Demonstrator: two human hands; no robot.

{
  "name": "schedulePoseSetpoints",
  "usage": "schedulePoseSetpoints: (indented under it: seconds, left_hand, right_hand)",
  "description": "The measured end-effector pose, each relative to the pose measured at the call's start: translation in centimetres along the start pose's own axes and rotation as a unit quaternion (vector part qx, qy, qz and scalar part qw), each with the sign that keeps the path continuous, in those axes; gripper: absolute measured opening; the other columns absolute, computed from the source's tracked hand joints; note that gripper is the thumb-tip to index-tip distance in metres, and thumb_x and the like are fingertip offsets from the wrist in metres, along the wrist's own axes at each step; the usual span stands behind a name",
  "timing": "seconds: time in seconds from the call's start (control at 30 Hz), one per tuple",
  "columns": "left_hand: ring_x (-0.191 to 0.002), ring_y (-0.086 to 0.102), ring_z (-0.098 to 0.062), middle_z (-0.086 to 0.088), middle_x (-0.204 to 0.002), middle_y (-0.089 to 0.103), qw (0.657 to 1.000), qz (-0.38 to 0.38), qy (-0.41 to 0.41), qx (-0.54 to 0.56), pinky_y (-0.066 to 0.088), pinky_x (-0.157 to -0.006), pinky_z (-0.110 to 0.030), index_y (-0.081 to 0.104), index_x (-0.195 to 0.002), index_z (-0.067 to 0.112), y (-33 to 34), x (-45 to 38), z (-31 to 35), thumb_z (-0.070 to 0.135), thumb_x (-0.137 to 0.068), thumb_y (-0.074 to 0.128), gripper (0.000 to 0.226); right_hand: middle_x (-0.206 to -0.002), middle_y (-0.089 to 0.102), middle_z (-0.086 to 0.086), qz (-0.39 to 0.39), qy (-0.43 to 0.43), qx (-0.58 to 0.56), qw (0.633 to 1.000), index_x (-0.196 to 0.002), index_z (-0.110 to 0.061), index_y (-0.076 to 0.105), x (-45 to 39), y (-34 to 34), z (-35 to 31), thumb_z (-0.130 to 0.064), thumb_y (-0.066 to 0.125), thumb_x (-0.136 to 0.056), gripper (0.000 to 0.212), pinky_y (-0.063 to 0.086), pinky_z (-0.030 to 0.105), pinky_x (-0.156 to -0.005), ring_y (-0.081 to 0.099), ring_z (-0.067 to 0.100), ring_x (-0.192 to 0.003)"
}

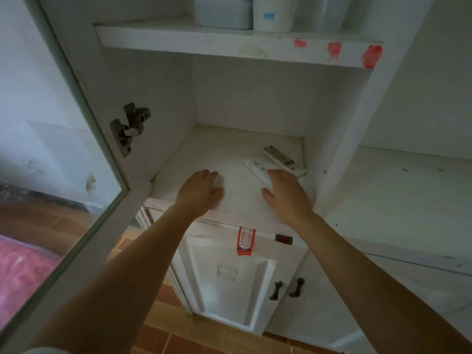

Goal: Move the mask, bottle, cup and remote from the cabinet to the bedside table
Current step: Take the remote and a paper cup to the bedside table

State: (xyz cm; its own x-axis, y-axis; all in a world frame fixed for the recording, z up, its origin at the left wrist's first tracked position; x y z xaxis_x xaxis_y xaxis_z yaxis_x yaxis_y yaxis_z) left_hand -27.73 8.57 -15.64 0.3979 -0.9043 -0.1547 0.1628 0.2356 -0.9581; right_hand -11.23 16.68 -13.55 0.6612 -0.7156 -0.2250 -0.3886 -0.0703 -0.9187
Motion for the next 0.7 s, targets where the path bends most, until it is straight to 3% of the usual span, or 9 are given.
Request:
schedulePoseSetpoints:
  seconds: [0.23, 0.53, 0.7]
  left_hand:
    - [-0.094, 0.051, -0.023, -0.005, -0.093, 0.054, 0.999, 0.031, 0.035, 0.009, 0.035, -0.066, -0.027, 0.057, -0.095, 0.013, 1.0, -1.6, -1.1, 0.039, -0.087, 0.047, 0.029]
    - [-0.101, 0.050, -0.020, -0.003, -0.099, 0.057, 0.996, 0.064, 0.056, -0.008, 0.039, -0.069, -0.027, 0.058, -0.099, 0.016, 1.1, -1.6, -1.2, 0.040, -0.088, 0.046, 0.029]
    - [-0.099, 0.050, -0.021, -0.004, -0.097, 0.055, 0.998, 0.044, 0.050, 0.005, 0.041, -0.071, -0.029, 0.057, -0.098, 0.014, 1.3, -1.9, -1.3, 0.039, -0.089, 0.044, 0.029]
  right_hand:
    - [-0.118, 0.053, 0.015, -0.005, 0.054, -0.016, 0.998, -0.121, -0.006, 0.045, -1.4, 1.6, 1.4, -0.022, 0.047, -0.092, 0.033, 0.043, 0.036, -0.086, 0.047, 0.028, -0.108]
    - [-0.128, 0.048, 0.019, 0.022, 0.071, -0.031, 0.997, -0.133, -0.003, 0.036, -1.6, 1.9, 1.6, -0.013, 0.044, -0.094, 0.041, 0.042, 0.038, -0.095, 0.045, 0.031, -0.117]
    - [-0.130, 0.046, 0.020, 0.030, 0.083, -0.049, 0.995, -0.136, -0.004, 0.033, -1.3, 1.6, 1.6, -0.010, 0.044, -0.094, 0.044, 0.038, 0.037, -0.100, 0.043, 0.031, -0.120]
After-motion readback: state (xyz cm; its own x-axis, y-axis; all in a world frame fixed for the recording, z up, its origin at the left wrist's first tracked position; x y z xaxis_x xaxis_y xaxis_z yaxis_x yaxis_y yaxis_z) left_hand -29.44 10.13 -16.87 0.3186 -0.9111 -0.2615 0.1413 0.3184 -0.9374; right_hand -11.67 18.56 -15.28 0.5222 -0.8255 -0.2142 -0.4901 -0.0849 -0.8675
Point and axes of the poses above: each hand's wrist, its own x-axis away from the middle knuckle, its own y-axis out of the palm, z = x × y, the point moved 7 cm from there along -x, towards the middle knuckle
